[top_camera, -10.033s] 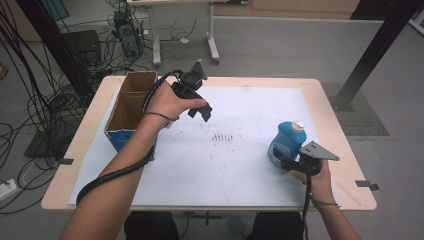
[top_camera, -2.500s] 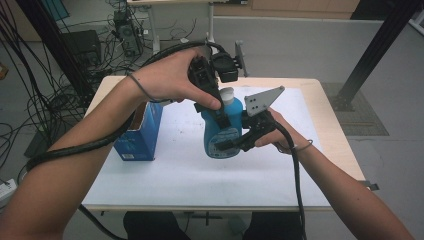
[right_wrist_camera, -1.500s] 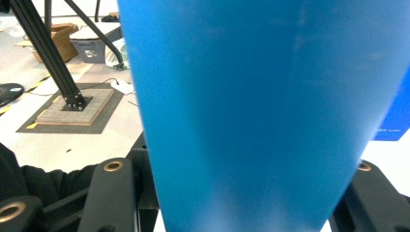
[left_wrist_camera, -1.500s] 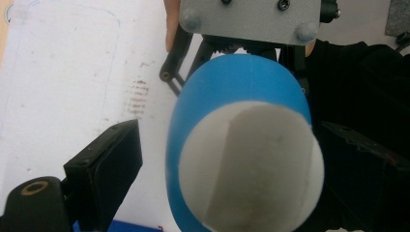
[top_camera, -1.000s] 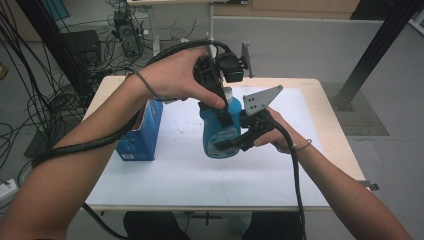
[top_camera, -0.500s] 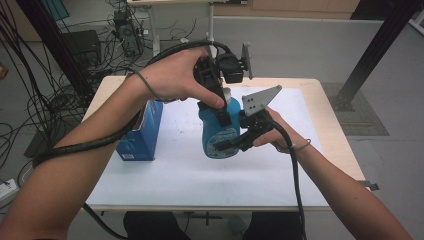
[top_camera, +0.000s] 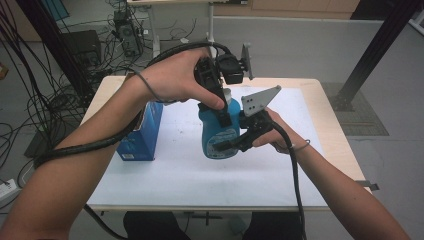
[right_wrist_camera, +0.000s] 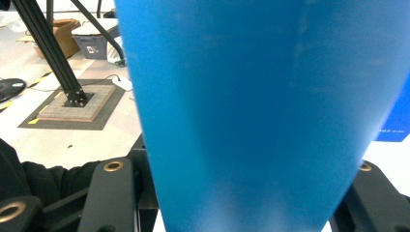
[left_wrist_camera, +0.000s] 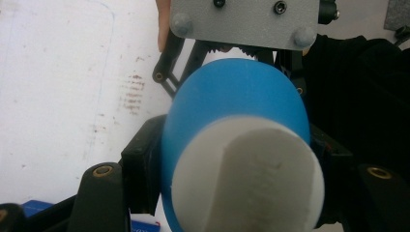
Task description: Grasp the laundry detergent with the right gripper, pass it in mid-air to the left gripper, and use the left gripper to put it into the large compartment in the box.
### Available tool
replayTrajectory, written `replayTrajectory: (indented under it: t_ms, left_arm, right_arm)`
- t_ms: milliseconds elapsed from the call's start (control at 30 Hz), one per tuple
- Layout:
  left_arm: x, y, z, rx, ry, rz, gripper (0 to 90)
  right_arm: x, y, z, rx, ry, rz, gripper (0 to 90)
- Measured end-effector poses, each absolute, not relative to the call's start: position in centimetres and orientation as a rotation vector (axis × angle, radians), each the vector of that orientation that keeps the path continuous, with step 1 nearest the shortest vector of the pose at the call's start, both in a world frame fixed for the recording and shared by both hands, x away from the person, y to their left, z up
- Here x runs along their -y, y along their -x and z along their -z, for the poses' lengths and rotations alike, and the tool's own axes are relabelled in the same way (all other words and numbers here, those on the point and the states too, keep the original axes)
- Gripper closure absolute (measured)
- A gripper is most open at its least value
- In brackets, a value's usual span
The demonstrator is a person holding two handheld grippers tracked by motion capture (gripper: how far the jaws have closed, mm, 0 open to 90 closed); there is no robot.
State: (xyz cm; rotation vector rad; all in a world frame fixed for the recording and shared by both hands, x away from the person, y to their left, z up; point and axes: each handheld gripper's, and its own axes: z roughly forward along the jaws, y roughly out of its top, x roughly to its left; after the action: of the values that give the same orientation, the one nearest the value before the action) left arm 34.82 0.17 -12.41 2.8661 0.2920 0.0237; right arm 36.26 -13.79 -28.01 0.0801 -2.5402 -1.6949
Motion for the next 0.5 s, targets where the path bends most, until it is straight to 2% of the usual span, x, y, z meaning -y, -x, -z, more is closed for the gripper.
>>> replayTrajectory:
  t_ms: [500]
  left_arm:
    - [-0.23, -34.85, 12.41, -0.296, -2.862, -0.025, 36.5]
  right_arm:
    - [13.76, -36.30, 28.02, 2.535, -0.077, 1.701, 42.8]
